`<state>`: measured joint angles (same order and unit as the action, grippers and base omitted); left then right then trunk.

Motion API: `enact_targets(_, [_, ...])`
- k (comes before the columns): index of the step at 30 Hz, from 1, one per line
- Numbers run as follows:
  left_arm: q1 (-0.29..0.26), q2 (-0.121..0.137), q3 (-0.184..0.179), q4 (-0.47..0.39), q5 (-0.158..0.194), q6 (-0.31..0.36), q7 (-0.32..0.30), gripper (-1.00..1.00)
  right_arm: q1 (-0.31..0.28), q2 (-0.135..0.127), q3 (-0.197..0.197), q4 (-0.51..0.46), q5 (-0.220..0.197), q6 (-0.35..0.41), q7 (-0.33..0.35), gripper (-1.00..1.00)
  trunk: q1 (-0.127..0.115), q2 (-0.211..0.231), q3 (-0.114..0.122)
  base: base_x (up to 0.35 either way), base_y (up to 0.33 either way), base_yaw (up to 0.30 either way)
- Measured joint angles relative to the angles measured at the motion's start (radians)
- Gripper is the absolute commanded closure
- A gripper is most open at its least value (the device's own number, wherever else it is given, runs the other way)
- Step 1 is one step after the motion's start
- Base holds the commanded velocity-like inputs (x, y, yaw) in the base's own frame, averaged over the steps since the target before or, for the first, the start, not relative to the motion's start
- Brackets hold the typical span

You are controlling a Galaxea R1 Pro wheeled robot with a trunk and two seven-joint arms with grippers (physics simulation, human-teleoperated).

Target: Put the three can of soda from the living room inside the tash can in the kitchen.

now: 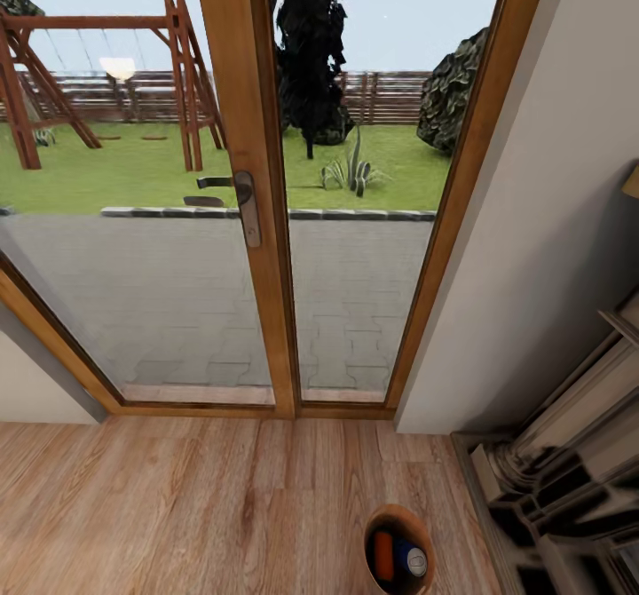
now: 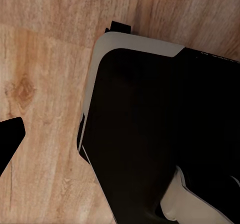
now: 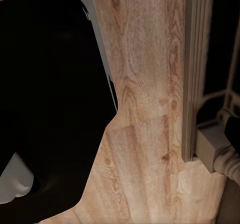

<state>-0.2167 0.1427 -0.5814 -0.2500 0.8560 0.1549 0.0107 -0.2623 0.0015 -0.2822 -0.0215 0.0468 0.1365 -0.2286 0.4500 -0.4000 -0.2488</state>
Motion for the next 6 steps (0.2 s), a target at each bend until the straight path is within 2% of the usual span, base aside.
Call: enact_targets(6, [0.0,0.0,0.0,0.0,0.0,0.0,0.0,-1.0,0.0,0.0,0.0,0.0,0.0,0.0,0.0,-1.0,0.0,0.0,0.0,0.0,0.0,0.0])
